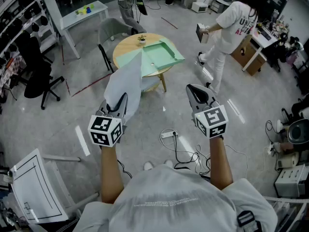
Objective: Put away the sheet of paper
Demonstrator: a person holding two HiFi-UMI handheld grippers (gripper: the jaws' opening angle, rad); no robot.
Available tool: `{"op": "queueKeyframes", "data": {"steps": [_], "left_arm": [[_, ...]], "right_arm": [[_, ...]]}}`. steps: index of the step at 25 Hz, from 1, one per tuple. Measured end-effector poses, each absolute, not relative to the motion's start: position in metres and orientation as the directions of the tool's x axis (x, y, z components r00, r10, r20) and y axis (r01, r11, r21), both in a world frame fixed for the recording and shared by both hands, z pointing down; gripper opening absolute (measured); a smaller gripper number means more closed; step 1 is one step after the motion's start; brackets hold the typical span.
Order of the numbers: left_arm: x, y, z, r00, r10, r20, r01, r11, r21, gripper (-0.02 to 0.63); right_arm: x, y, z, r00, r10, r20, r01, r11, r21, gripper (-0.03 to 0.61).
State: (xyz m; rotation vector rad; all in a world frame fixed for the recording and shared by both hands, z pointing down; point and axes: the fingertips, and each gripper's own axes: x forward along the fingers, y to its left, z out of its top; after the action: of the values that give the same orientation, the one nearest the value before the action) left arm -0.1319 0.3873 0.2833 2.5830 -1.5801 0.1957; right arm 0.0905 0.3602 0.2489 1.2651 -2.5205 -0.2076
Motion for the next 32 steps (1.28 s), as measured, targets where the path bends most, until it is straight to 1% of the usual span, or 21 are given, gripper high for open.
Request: {"op": "queueKeyframes", "data": {"steps": [4,8,10,17,24,29,32], "left_arm": [[-0.121,0.390,0.285,0.463,-0.870,0.171,-0.880,-0.474,-0.027,0.018],[-0.109,0.392,0.283,0.439,-0.880,0.180,-0.863,-0.469,-0.188,0.018],[-0.103,0.392,0.283,0.429,-0.885,0.181,-0.856,-0.463,-0.231,0.018],[-0.085,0.388,0.296,0.407,-0.886,0.220,-0.873,-0.449,-0.192,0.018],[-0.053,0.377,0.299,0.375,-0.893,0.249,-0.885,-0.425,-0.192,0.018],[-0.032,0.375,0.306,0.342,-0.895,0.287,-0.878,-0.413,-0.241,0.018],[-0.032,0.370,0.312,0.328,-0.897,0.297,-0.887,-0.401,-0.231,0.018]], "right_arm": [[0.091,0.363,0.249,-0.565,-0.800,0.203,-0.755,0.600,0.263,0.021],[0.099,0.364,0.248,-0.558,-0.809,0.185,-0.766,0.588,0.262,0.021],[0.104,0.362,0.249,-0.554,-0.812,0.185,-0.769,0.584,0.261,0.023],[0.126,0.356,0.267,-0.548,-0.804,0.232,-0.741,0.595,0.311,0.021],[0.166,0.335,0.273,-0.548,-0.813,0.197,-0.757,0.582,0.298,0.021],[0.185,0.318,0.289,-0.578,-0.786,0.219,-0.739,0.618,0.270,0.021],[0.189,0.310,0.298,-0.601,-0.763,0.240,-0.721,0.646,0.250,0.021]]}}
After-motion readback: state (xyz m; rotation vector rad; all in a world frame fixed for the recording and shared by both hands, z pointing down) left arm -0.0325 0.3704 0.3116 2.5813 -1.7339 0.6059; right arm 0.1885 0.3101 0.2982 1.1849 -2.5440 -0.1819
